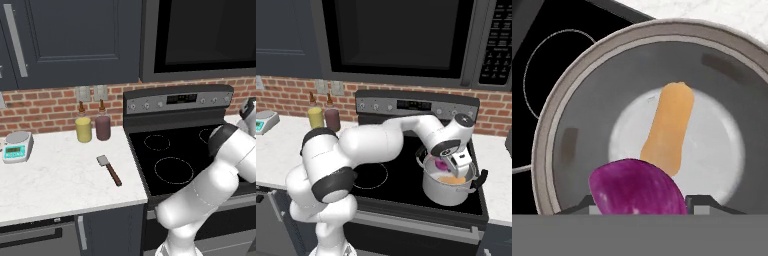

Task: Put the squash and onion in the pot. Retrieve the spatula and lightly stir the vegetables in the pot.

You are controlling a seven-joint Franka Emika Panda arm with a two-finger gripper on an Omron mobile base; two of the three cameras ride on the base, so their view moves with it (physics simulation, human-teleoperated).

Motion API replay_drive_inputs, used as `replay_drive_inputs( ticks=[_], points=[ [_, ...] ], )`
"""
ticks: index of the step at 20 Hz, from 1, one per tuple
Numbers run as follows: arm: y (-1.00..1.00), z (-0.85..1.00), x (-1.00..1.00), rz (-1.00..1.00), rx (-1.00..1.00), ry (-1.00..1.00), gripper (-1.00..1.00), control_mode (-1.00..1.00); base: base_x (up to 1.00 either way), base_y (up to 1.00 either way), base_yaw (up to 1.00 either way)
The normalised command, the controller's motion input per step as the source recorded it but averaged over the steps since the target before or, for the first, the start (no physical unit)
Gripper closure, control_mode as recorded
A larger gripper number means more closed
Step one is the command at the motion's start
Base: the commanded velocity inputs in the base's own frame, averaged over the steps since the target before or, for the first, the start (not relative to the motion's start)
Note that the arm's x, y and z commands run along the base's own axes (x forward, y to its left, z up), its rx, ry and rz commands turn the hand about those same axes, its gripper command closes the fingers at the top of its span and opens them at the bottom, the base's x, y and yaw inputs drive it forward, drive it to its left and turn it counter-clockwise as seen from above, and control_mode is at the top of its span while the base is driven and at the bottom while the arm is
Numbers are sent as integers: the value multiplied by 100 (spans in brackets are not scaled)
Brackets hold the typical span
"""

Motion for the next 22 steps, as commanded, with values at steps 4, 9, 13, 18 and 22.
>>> replay_drive_inputs(
  ticks=[4, 9, 13, 18, 22],
  points=[
    [0, -31, 17, 0, 0, 3, 100, -100, 0, 0, 0],
    [-1, -3, 3, 0, 0, 0, -100, -100, 0, 0, 0],
    [-5, 0, -13, 0, 0, 0, -100, -100, 0, 0, 0],
    [1, 12, -18, 0, 0, 0, -100, -100, 0, 0, 0],
    [29, 89, -64, 0, 0, -12, -100, -100, 0, 0, 0]
  ],
)
